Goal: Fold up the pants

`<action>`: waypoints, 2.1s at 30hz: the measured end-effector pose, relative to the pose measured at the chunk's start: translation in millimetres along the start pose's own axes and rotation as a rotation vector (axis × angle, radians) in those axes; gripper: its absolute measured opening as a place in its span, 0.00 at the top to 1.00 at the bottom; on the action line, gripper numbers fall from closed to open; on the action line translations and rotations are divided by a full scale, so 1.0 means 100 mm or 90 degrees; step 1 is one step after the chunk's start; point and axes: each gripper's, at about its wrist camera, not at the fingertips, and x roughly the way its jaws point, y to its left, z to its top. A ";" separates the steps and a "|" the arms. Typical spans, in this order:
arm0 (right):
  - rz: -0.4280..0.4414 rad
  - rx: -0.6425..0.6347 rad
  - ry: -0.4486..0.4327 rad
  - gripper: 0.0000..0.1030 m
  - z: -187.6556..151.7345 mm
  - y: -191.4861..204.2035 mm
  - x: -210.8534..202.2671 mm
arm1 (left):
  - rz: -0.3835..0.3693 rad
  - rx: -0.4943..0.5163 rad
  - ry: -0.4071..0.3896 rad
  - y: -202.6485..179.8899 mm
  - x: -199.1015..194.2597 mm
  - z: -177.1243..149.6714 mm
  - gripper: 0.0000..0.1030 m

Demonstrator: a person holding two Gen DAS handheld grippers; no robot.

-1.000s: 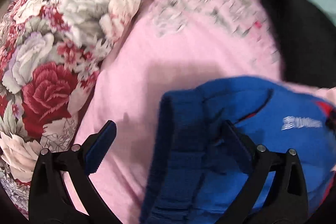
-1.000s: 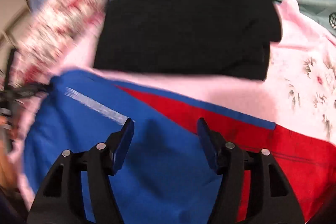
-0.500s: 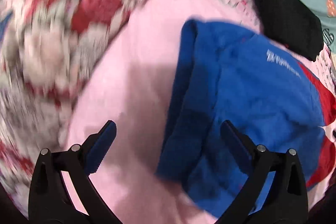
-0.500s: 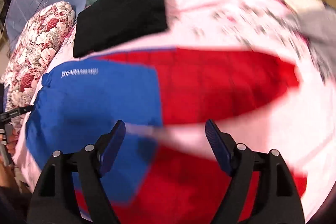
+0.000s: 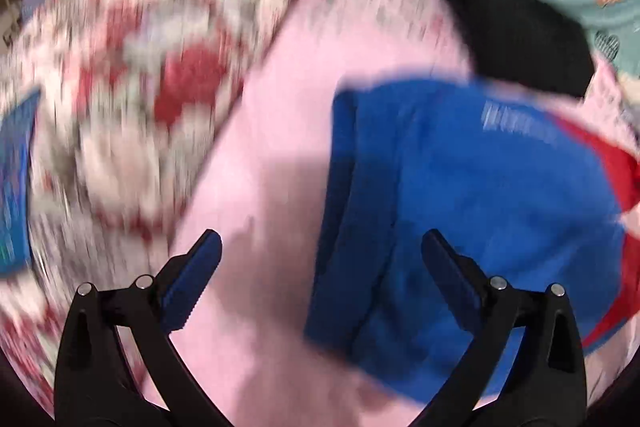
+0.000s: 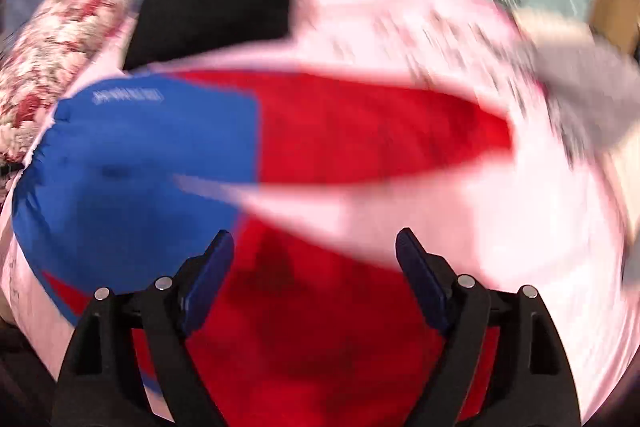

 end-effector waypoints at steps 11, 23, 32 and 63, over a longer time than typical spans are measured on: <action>0.039 -0.166 0.044 0.17 1.11 0.30 1.19 | -0.024 0.038 0.016 -0.21 0.91 0.82 0.02; 0.155 -0.199 0.051 0.84 1.40 0.29 1.48 | -0.099 0.132 0.053 -0.45 1.24 0.96 0.63; 0.239 -0.104 -0.007 0.96 1.30 0.01 0.83 | -0.138 0.138 -0.039 -0.40 0.42 0.94 0.66; 0.268 -0.042 -0.084 0.49 -0.44 0.26 -0.66 | -0.285 -0.098 0.145 0.27 -0.37 -0.42 0.09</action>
